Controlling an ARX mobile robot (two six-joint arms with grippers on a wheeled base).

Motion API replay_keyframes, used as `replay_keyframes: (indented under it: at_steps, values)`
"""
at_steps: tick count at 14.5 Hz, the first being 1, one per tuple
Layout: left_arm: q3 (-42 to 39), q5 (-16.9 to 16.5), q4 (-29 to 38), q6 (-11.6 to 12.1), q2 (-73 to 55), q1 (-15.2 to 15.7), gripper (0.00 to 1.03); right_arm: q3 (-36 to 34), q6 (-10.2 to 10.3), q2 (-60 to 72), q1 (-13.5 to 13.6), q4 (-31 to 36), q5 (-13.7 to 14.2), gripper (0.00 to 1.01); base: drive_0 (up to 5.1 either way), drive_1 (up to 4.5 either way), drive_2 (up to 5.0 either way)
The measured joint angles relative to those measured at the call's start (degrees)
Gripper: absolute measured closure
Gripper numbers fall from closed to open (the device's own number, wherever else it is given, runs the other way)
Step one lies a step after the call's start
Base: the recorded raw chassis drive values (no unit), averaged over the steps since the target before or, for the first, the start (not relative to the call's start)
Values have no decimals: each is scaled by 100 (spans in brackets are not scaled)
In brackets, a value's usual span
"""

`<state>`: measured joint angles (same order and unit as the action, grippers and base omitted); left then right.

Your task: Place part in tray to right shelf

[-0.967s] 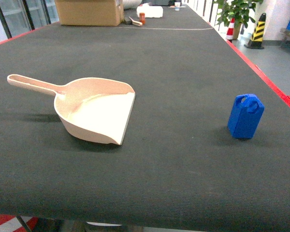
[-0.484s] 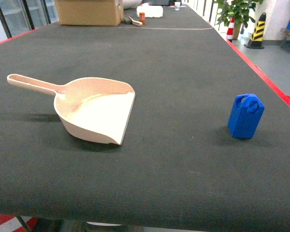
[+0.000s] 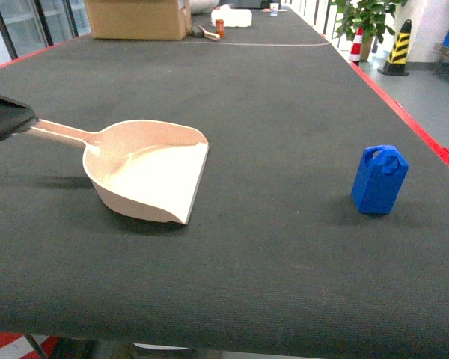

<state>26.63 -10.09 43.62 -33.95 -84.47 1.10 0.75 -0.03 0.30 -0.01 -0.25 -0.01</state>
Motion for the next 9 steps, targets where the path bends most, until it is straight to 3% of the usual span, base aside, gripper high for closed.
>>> replay_keyframes:
  at_steps: [2,4,9]
  values:
    - [769,-238,146,-514,-1309,114,5,0,0,0,0,0,0,3,0,0,0]
    - [1563,-302,210,-697,-2192,208,5,0,0,0,0,0,0,3,0,0,0]
    - [2240,-446,142,-984,-2811,328,5,-2,0,0,0,0,0,3,0,0,0]
